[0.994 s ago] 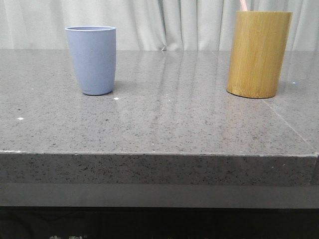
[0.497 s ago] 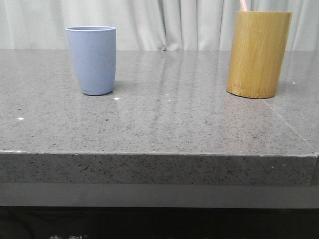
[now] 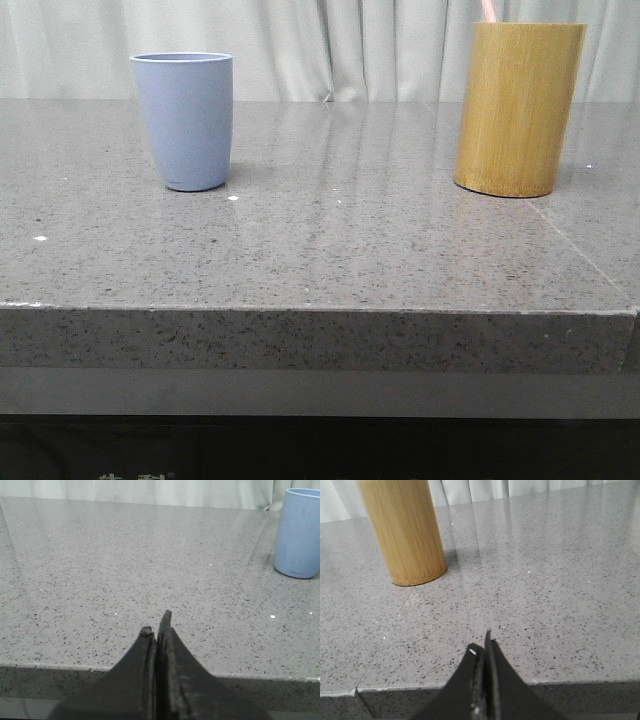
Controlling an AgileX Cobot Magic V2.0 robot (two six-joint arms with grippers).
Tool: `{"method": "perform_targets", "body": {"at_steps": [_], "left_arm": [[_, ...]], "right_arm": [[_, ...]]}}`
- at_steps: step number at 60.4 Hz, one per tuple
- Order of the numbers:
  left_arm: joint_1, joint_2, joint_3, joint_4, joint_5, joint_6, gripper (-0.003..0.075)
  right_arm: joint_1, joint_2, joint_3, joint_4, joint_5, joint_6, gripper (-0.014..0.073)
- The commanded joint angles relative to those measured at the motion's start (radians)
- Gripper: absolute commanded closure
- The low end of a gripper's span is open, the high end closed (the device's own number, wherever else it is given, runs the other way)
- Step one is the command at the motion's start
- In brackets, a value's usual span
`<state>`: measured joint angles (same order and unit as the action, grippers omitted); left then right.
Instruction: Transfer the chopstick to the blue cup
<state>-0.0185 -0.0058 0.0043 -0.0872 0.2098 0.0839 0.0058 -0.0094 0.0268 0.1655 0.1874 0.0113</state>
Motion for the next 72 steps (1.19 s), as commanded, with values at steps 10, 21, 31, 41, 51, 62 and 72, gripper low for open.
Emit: {"method": "perform_targets", "body": {"at_steps": [10, 21, 31, 41, 51, 62, 72], "left_arm": [[0.001, -0.024, 0.002, -0.042, -0.253, -0.009, 0.0738], [0.001, -0.022, -0.107, -0.042, -0.29, -0.009, 0.0738], [0.001, 0.06, -0.33, -0.029, -0.043, -0.007, 0.0738], [0.001, 0.262, -0.492, -0.021, 0.064, -0.007, 0.0738], [0.001, 0.459, -0.565, -0.019, 0.064, -0.006, 0.0738], [0.001, 0.532, -0.569, -0.019, 0.06, -0.006, 0.0735], [0.001, 0.534, -0.569, -0.019, 0.06, -0.006, 0.0558]], "right_arm": [[-0.004, -0.022, -0.015, 0.0, -0.149, -0.011, 0.0645], [-0.004, -0.022, -0.134, 0.005, -0.134, -0.011, 0.0652], [-0.004, 0.024, -0.329, 0.005, -0.039, -0.011, 0.0652], [-0.004, 0.194, -0.498, 0.006, 0.097, -0.011, 0.0652], [-0.004, 0.373, -0.571, 0.042, 0.118, -0.011, 0.0652], [-0.004, 0.452, -0.579, 0.097, 0.118, -0.011, 0.0642], [-0.004, 0.453, -0.579, 0.098, 0.117, -0.011, 0.0484]]}}
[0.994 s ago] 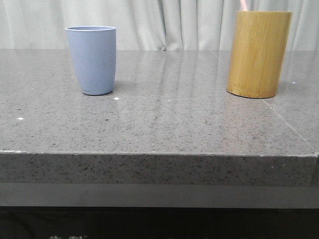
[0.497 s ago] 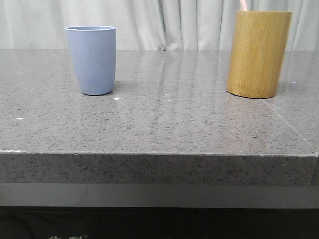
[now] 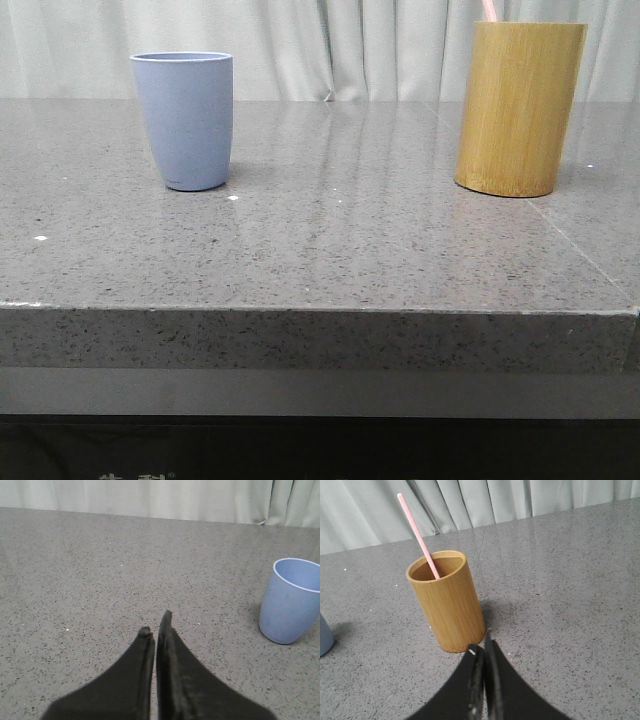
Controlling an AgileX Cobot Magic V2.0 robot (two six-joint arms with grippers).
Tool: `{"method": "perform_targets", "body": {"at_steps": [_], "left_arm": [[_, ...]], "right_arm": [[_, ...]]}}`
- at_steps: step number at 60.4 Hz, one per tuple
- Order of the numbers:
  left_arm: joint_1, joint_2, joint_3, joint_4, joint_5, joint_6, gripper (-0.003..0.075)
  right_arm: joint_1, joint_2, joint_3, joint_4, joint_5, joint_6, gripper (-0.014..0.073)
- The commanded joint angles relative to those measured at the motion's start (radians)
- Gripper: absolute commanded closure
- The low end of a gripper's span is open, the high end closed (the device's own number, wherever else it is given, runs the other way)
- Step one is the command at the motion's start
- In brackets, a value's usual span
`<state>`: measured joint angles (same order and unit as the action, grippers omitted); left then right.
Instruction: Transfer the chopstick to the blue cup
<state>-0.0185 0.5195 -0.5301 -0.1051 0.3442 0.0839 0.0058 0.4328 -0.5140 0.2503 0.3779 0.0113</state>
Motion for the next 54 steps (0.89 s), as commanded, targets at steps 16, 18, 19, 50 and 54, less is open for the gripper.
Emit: {"method": "perform_targets", "body": {"at_steps": [16, 18, 19, 50, 54], "left_arm": [[0.001, 0.009, -0.035, -0.002, -0.072, -0.006, 0.005], [0.001, 0.009, -0.035, -0.002, -0.078, -0.006, 0.0051], [0.001, 0.011, -0.035, -0.002, -0.082, -0.006, 0.0052], [-0.125, 0.466, -0.502, -0.024, 0.307, 0.033, 0.008], [-0.161, 0.555, -0.589, -0.024, 0.346, 0.033, 0.008]], "right_arm": [[-0.004, 0.011, -0.038, 0.013, -0.073, -0.011, 0.0015], [-0.004, 0.011, -0.038, 0.013, -0.073, -0.011, -0.001], [-0.004, 0.011, -0.038, 0.013, -0.073, -0.011, -0.0021], [-0.003, 0.011, -0.038, 0.013, -0.073, -0.011, -0.0033], [-0.003, 0.011, -0.038, 0.013, -0.073, -0.011, -0.0033]]}}
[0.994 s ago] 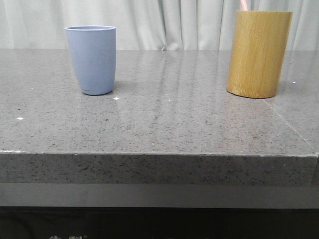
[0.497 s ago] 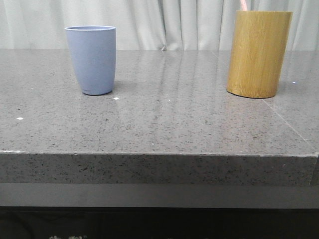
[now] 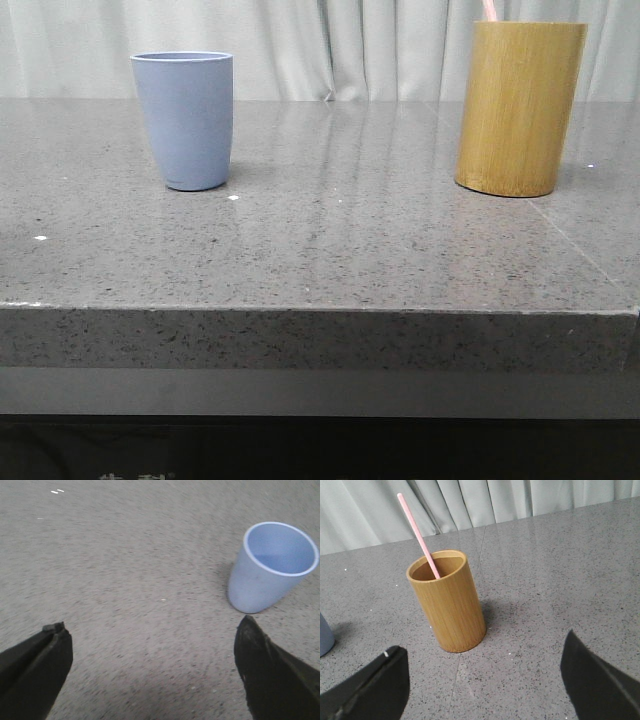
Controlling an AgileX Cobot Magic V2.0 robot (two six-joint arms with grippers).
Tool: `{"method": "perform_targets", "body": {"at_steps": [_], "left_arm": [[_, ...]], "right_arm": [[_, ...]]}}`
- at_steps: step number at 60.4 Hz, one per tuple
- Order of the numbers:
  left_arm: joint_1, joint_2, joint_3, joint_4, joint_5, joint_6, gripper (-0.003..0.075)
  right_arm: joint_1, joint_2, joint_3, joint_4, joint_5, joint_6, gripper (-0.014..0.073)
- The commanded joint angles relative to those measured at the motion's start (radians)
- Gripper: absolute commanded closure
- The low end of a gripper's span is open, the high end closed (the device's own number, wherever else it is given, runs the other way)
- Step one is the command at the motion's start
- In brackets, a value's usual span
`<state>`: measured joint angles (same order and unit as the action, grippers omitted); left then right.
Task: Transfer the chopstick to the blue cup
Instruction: 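Lower the left gripper onto the light blue cup's rim and grasp it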
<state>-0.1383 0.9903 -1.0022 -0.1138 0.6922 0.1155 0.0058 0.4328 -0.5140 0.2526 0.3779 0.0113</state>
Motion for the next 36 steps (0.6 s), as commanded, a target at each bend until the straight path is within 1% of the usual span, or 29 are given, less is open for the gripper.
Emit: {"method": "perform_targets", "body": {"at_steps": [1, 9, 23, 29, 36], "left_arm": [[-0.053, 0.11, -0.134, -0.015, 0.007, 0.002, 0.008], [-0.117, 0.249, -0.278, -0.015, 0.053, 0.002, 0.008], [-0.172, 0.515, -0.56, -0.015, 0.251, 0.002, 0.008], [-0.183, 0.6, -0.646, -0.015, 0.289, 0.002, 0.008], [-0.19, 0.674, -0.722, -0.015, 0.302, 0.002, 0.008]], "right_arm": [[-0.003, 0.011, -0.038, 0.011, -0.073, -0.011, -0.0033], [-0.003, 0.011, -0.038, 0.011, -0.073, -0.011, -0.0033], [-0.003, 0.011, -0.038, 0.011, -0.073, -0.011, -0.0033], [-0.003, 0.011, -0.038, 0.011, -0.073, -0.011, -0.0033], [-0.003, 0.011, -0.038, 0.011, -0.073, -0.011, -0.0033]]}}
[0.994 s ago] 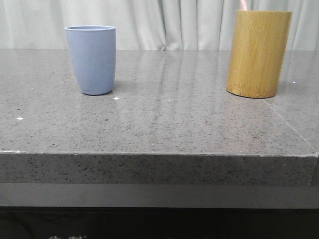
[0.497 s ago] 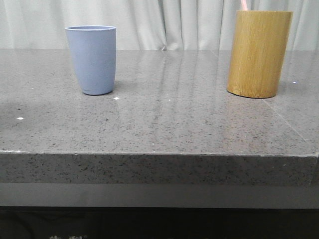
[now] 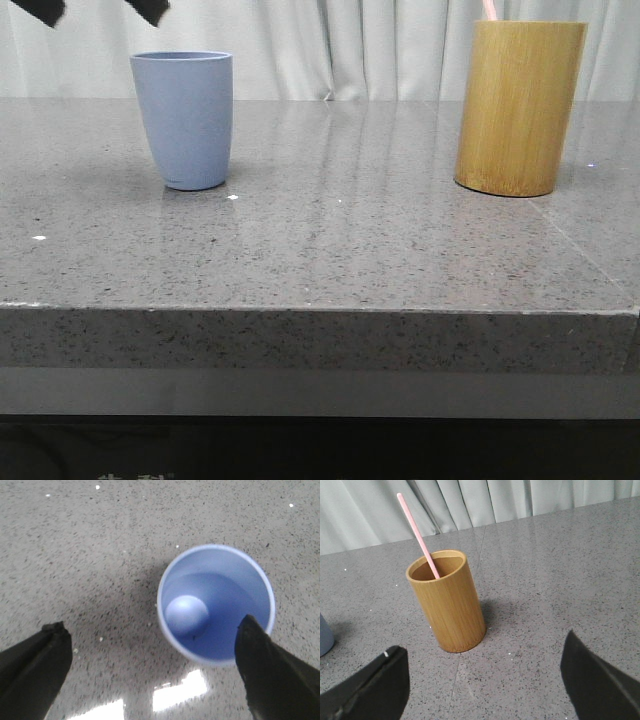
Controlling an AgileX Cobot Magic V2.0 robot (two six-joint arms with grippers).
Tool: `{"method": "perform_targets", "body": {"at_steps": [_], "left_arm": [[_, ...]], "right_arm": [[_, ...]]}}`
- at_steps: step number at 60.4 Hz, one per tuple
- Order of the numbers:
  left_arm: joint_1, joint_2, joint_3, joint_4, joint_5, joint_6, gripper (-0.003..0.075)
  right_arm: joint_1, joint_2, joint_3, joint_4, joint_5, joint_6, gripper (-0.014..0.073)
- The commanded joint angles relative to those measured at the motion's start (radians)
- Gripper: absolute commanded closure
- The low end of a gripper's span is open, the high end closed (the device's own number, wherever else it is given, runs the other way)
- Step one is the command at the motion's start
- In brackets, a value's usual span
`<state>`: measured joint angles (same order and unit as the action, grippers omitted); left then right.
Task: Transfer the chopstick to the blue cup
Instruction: 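Lower the left gripper onto the light blue cup's rim and grasp it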
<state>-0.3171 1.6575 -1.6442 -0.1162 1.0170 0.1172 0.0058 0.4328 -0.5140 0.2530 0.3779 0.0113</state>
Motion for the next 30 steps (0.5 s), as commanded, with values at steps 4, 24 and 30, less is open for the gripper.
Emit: {"method": "perform_targets", "body": {"at_steps": [4, 24, 30], "left_arm": [[-0.011, 0.044, -0.109, -0.013, 0.001, 0.0, 0.008], [-0.011, 0.149, -0.192, -0.015, 0.073, 0.0, 0.025], [-0.011, 0.155, -0.192, -0.015, 0.075, 0.0, 0.0329]], "right_arm": [[-0.003, 0.011, -0.038, 0.01, -0.073, -0.011, -0.0033], [-0.003, 0.011, -0.038, 0.01, -0.073, -0.011, -0.0033], [-0.003, 0.011, -0.038, 0.01, -0.074, -0.011, -0.0033]]}}
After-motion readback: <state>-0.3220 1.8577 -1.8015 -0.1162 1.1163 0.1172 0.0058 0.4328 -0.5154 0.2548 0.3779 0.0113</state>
